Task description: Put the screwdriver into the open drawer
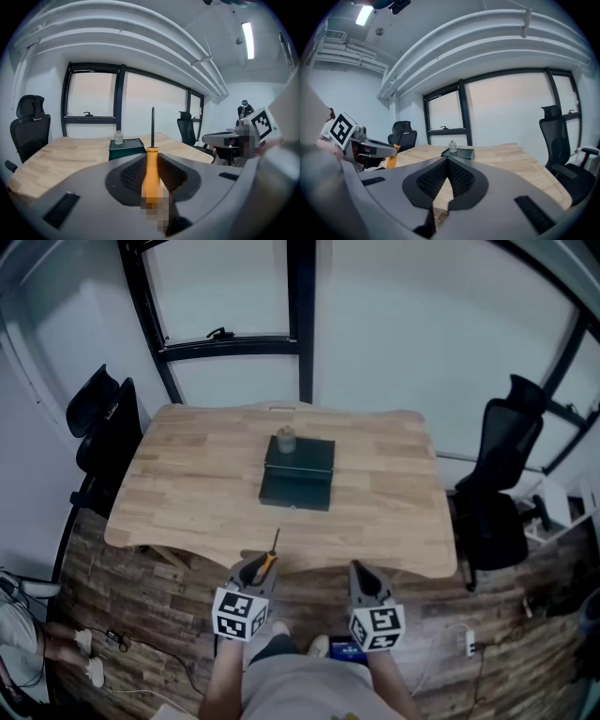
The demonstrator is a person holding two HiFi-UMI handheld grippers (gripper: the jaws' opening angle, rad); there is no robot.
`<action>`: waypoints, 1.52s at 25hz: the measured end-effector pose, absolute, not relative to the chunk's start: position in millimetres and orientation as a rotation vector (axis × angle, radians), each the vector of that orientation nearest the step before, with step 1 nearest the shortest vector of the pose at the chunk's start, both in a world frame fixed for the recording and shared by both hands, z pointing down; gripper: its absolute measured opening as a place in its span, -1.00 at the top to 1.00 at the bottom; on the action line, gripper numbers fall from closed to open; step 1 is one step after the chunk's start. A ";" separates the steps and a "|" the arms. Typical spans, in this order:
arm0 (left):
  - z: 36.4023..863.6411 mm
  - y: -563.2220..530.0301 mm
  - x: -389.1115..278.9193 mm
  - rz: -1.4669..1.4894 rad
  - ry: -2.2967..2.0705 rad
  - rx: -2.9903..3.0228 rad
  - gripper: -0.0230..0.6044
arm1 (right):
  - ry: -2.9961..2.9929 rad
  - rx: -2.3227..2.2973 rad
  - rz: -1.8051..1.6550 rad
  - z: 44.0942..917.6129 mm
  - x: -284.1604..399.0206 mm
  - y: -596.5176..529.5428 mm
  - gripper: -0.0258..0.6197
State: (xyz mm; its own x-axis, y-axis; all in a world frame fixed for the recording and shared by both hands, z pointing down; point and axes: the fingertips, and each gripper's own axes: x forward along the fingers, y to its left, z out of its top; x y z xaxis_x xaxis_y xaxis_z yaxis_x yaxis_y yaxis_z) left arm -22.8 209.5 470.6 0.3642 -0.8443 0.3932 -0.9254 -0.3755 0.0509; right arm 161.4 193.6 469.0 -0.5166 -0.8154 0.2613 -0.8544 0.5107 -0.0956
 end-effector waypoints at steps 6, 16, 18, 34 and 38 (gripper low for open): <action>470.0 197.6 -27.1 0.413 -1.587 2.353 0.68 | -2.574 1.427 0.304 466.8 162.3 180.2 0.92; 483.1 119.4 -44.1 0.398 -1.548 2.357 0.68 | -2.539 1.441 0.306 477.8 146.5 109.9 0.92; 482.3 95.9 -47.1 0.395 -1.534 2.367 0.68 | -2.530 1.455 0.306 476.7 143.5 86.1 0.92; 503.5 -23.3 -75.4 0.403 -1.369 2.409 0.68 | -2.412 1.526 0.344 492.0 101.9 -13.3 0.92; 510.3 -38.8 -78.6 0.418 -1.319 2.429 0.68 | -2.384 1.551 0.368 500.1 92.8 -20.0 0.92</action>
State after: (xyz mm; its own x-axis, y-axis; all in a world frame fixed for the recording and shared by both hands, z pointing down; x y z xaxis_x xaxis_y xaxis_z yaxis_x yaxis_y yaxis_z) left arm -78.6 -38.8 510.3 0.5248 -0.7448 0.4123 -0.8463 -0.5088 0.1581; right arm 92.8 -20.0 500.1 -0.3885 -0.8478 0.3609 -0.9172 0.3935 -0.0629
